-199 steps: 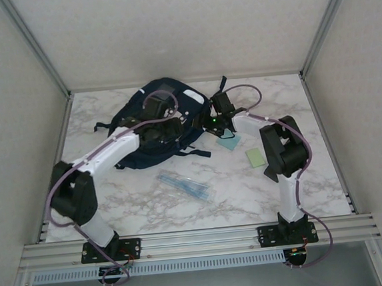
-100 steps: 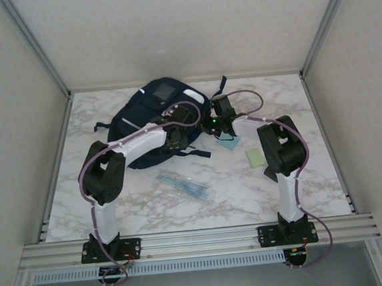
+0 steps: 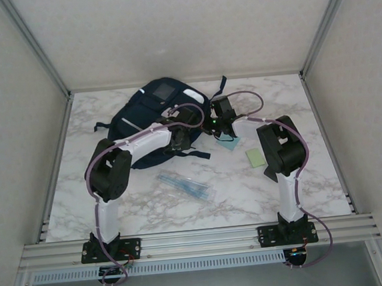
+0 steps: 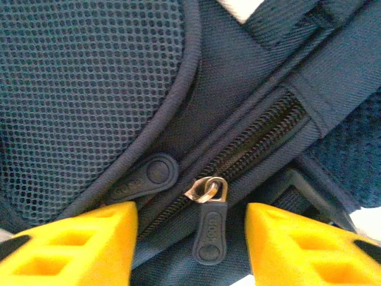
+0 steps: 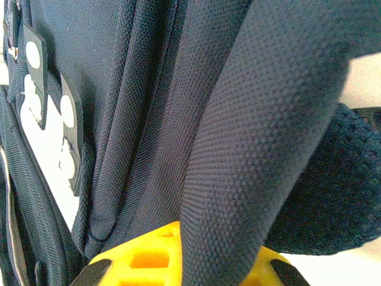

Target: Pack the student bag

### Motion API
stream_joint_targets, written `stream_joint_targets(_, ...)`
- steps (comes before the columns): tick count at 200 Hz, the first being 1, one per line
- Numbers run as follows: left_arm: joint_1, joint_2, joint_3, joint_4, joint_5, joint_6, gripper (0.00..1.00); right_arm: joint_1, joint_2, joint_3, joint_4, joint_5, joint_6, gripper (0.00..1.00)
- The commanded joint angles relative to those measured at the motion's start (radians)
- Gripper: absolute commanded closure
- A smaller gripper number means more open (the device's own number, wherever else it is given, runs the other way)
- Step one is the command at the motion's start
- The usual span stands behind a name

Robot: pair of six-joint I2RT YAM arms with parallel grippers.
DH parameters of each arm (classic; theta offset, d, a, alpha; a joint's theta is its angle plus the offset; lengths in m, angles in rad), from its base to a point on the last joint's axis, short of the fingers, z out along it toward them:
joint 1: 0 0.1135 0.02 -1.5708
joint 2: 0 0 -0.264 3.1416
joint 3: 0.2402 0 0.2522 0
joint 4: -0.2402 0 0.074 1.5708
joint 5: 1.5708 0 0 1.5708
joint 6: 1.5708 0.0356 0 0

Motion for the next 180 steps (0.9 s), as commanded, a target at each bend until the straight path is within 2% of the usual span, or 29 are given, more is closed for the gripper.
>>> stream_joint_targets(1,0.009,0.095,-0.016,-0.074,0.009,0.024,0.66,0.005,0.021,-0.003,-0.004,0.003,-0.001,0.95)
stream_joint_targets(13,0.009,0.097,-0.025,-0.073,0.007,0.028,0.78,0.006,0.022,-0.003,-0.004,0.004,-0.002,0.95)
stream_joint_targets(29,0.012,0.087,-0.028,-0.075,-0.007,0.035,0.85,0.005,0.024,0.003,-0.008,0.007,-0.001,0.96)
stream_joint_targets(51,0.018,0.064,-0.014,-0.095,-0.011,0.055,1.00,0.003,0.031,0.013,-0.016,0.016,0.000,0.97)
stream_joint_targets(90,0.035,-0.033,-0.027,-0.163,0.005,0.114,1.00,-0.021,0.041,0.022,-0.022,0.050,0.013,1.00)
stream_joint_targets(131,0.121,-0.153,-0.118,-0.190,0.052,0.145,1.00,-0.035,0.031,0.031,-0.034,0.081,-0.003,1.00)
stream_joint_targets(162,0.137,-0.201,-0.150,-0.187,0.046,0.151,1.00,-0.039,0.030,0.045,-0.042,0.078,-0.012,1.00)
stream_joint_targets(180,0.141,-0.231,-0.172,-0.132,0.120,0.138,1.00,-0.038,0.030,0.052,-0.034,0.061,-0.015,1.00)
